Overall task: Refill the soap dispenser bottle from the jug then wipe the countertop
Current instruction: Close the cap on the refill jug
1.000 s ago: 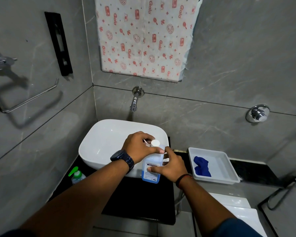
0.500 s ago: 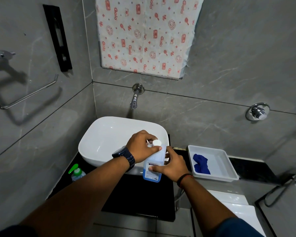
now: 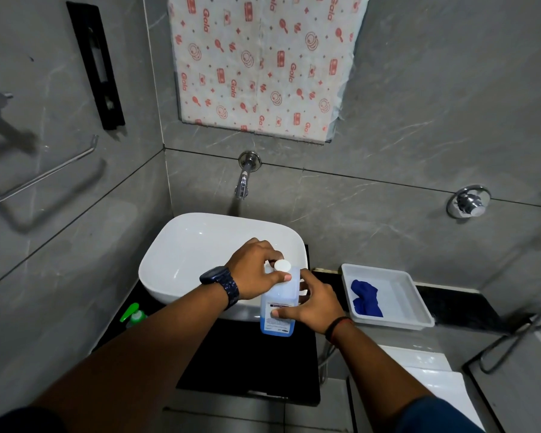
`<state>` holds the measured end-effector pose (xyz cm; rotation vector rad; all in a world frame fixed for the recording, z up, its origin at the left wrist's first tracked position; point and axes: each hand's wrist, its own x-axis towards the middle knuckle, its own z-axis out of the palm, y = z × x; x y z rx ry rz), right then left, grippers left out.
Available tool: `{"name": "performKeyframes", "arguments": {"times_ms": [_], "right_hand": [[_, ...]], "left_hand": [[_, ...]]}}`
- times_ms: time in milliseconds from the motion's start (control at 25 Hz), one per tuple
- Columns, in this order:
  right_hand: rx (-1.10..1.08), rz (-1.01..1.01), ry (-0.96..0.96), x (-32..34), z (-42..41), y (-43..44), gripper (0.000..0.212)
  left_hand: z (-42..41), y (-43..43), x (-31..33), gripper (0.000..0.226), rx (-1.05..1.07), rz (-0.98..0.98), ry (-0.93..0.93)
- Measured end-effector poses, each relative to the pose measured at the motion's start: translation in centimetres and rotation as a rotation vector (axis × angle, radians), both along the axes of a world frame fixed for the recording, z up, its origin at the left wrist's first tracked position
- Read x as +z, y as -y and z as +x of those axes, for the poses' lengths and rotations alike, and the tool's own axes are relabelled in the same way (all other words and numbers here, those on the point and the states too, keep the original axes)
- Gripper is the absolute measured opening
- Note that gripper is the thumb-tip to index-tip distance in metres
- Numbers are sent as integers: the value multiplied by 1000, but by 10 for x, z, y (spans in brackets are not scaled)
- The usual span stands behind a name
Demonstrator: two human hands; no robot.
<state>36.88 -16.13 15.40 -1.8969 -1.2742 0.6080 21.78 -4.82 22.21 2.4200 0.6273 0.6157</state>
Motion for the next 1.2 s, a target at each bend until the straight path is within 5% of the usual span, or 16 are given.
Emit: {"name": "performKeyframes", "arguments": {"times_ms": [160,320,400,640,960,1200], "right_hand": [[19,15,-15,1,1,1,82],[-10,74,-105,20,13,-3,82],[-43,108,-162,30,22,-4,78],[-81,175,-242,43,36,-8,72],[-425,360,-131,49,48,-24,65],[-720,362,-27,23,150,-1,60]], "left_hand": [[-1,-6,-6,38,-25,-48,54],[-14,-12,-32,117,129,-348,107],[-15,-14,-50,131,117,-451,-40],[24,-13,-66,79,64,-552,44],[87,-28,-54,61,63,-417,174],[199,-13,-78,116,-72,-281,45]]}}
